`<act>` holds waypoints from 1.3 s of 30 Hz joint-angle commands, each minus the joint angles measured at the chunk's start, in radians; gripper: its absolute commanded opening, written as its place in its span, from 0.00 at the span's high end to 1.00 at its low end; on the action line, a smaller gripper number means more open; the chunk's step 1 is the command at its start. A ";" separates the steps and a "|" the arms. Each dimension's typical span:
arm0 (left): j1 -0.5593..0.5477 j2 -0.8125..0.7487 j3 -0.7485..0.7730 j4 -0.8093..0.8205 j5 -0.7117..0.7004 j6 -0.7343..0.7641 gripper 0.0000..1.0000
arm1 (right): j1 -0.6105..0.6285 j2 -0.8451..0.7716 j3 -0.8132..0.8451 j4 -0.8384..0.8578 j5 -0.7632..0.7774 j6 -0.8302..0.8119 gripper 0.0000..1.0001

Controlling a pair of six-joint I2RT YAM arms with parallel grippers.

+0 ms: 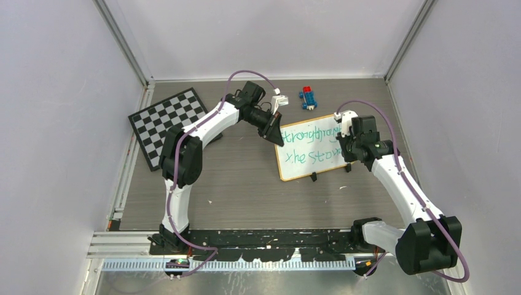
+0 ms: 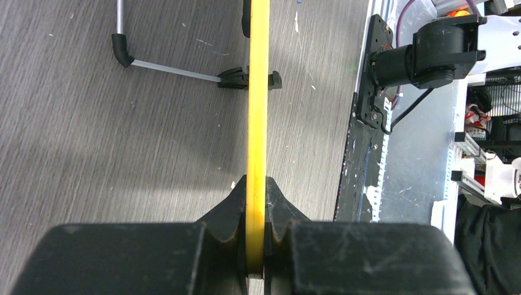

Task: Write a sentence on the whiteboard

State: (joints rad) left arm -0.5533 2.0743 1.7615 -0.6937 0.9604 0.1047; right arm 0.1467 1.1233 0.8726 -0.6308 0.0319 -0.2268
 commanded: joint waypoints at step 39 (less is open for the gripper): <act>0.000 -0.003 0.030 0.019 -0.009 0.007 1.00 | -0.010 -0.070 0.051 -0.084 0.009 -0.013 1.00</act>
State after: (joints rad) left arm -0.5533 2.0743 1.7615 -0.6933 0.9600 0.1089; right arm 0.1417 1.1183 0.8623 -0.6594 0.0605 -0.2344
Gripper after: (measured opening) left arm 0.079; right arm 0.173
